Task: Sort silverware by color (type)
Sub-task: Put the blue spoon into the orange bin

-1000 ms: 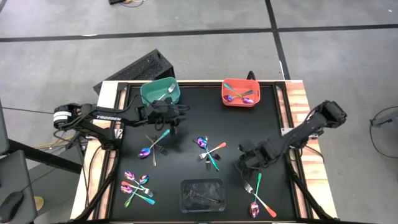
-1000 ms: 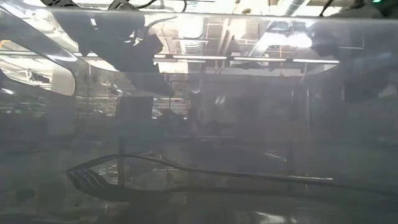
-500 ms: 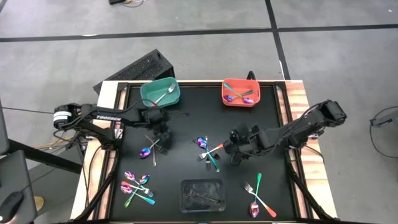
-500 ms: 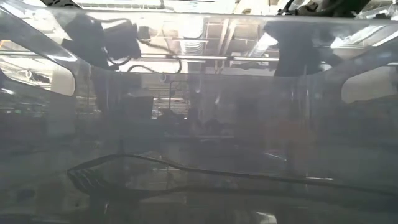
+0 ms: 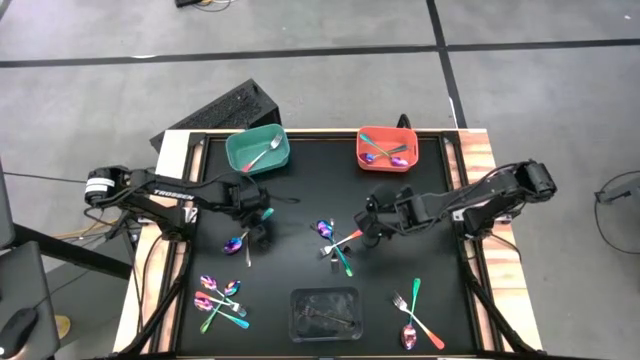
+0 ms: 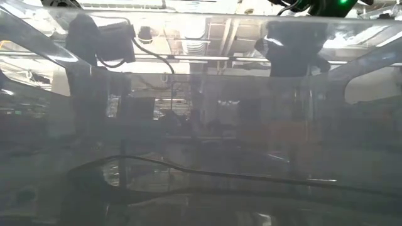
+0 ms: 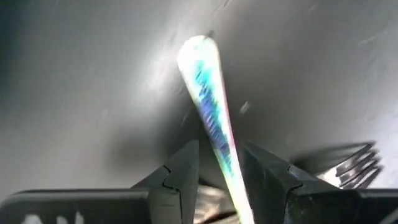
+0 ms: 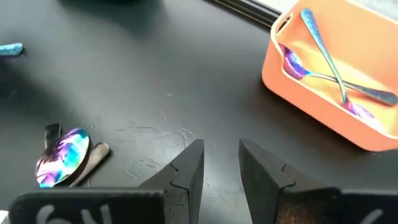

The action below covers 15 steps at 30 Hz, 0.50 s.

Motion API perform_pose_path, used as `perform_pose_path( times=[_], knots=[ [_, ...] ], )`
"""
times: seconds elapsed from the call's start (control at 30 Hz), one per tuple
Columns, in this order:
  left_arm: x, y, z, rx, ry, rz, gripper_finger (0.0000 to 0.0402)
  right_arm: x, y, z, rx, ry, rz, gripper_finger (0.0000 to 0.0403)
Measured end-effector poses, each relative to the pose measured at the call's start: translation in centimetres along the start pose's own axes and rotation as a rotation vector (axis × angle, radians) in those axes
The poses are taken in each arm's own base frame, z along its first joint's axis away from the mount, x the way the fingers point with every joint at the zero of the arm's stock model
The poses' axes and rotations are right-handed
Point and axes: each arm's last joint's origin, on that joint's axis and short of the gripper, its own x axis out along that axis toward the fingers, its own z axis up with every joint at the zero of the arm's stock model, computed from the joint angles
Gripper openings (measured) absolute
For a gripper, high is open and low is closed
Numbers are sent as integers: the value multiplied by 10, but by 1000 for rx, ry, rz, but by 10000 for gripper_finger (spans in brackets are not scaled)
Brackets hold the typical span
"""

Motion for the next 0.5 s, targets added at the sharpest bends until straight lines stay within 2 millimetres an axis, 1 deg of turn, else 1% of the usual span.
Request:
perform_pose_path(
  times=[0.17, 0.3, 0.5],
  knots=[
    [0, 3, -5, -19, 41, 58, 105, 1, 0, 2, -4, -2, 6, 118],
    [0, 3, -4, -5, 28, 52, 105, 0, 2, 1, -7, -2, 16, 118],
    [-1, 4, -3, -4, 4, 104, 105, -5, 5, -3, -21, -5, 38, 118]
  ],
)
